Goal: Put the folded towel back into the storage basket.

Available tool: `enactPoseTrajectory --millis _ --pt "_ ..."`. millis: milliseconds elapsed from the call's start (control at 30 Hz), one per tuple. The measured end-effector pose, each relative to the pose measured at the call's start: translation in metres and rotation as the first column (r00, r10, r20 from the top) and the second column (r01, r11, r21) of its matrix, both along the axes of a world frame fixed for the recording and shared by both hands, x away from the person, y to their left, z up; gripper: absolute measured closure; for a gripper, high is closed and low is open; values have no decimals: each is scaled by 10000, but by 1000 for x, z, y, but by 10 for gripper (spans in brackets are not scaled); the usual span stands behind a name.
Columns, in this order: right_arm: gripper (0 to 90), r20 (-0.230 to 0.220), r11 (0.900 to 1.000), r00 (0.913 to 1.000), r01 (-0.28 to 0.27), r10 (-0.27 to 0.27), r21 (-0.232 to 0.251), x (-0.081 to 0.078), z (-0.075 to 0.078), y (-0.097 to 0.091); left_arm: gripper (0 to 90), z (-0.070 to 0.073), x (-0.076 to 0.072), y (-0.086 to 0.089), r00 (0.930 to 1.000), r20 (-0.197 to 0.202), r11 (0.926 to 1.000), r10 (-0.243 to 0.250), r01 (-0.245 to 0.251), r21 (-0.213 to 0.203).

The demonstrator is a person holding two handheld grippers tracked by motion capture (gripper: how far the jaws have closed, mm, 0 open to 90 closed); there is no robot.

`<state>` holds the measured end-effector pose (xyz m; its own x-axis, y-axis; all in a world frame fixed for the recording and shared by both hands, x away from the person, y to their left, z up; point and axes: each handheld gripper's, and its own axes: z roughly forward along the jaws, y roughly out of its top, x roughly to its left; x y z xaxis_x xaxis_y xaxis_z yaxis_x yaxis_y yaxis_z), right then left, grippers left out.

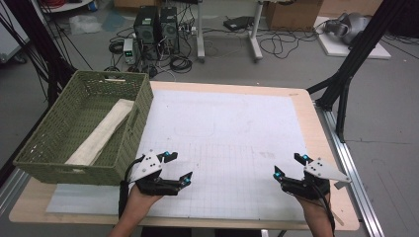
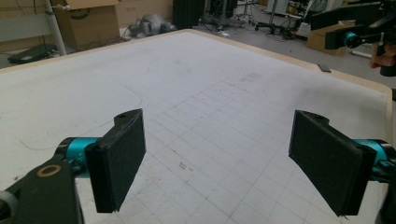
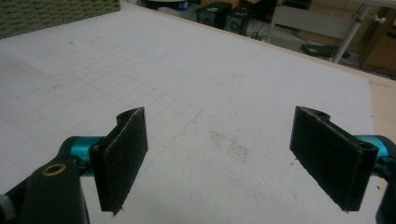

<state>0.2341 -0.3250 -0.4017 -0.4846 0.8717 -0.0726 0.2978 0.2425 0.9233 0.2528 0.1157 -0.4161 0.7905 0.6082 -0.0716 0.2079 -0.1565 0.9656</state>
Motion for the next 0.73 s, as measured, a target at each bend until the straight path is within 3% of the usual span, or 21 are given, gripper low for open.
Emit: enactPoseTrajectory --millis 33,200,733 --pt "178 49 9998 9999 130 -129 -177 -1 -2 -2 191 -1 0 0 10000 -1 10000 0 0 48" --pt "179 -97 9995 9994 326 -326 -52 0 -8 -5 192 -5 1 3 9998 -112 9999 157 -157 57" --pt "180 -289 9998 9994 204 -206 -80 -1 -10 -3 192 -11 9 13 9978 -212 9980 631 -631 16"
